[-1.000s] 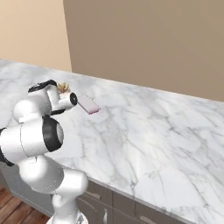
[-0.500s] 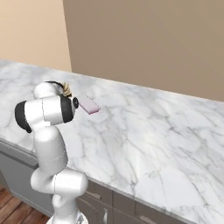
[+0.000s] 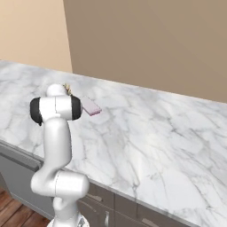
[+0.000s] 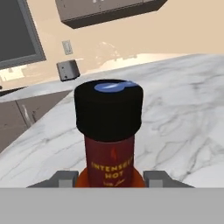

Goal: Move the condiment bottle and mayonnaise from the cabinet to the dining counter.

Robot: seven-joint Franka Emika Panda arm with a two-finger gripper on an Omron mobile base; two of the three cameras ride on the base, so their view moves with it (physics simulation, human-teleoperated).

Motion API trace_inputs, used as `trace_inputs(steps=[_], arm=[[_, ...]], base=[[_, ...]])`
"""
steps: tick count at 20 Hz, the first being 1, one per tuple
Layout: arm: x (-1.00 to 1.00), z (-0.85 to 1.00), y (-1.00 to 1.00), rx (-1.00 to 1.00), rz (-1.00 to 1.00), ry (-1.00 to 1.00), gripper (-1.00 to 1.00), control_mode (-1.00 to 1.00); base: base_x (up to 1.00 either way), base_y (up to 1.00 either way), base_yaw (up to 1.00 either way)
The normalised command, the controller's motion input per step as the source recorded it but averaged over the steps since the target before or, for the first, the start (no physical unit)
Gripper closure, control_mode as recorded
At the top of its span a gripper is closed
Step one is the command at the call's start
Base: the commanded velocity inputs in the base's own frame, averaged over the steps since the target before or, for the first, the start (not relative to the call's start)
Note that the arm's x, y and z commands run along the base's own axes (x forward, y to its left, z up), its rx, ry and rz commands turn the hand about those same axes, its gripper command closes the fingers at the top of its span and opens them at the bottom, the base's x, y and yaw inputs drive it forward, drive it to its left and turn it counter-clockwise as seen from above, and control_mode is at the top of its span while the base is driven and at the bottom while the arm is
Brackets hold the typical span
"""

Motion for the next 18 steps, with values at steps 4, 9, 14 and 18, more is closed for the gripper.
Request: trace_inputs(steps=[4, 9, 14, 18], arm=[[0.30, -0.30, 0.23, 0.00, 0.00, -0.03, 1.00, -1.00], [0.26, -0.25, 0.24, 0.00, 0.00, -0.05, 1.00, -1.00], [0.09, -0.26, 0.15, 0.00, 0.00, -0.09, 1.00, -1.00], [-0.04, -0.28, 0.03, 0.00, 0.00, -0.13, 1.00, -1.00]], base=[[0.00, 0.00, 0.00], [0.00, 0.00, 0.00], [0.00, 0.00, 0.00], [0.00, 0.00, 0.00]])
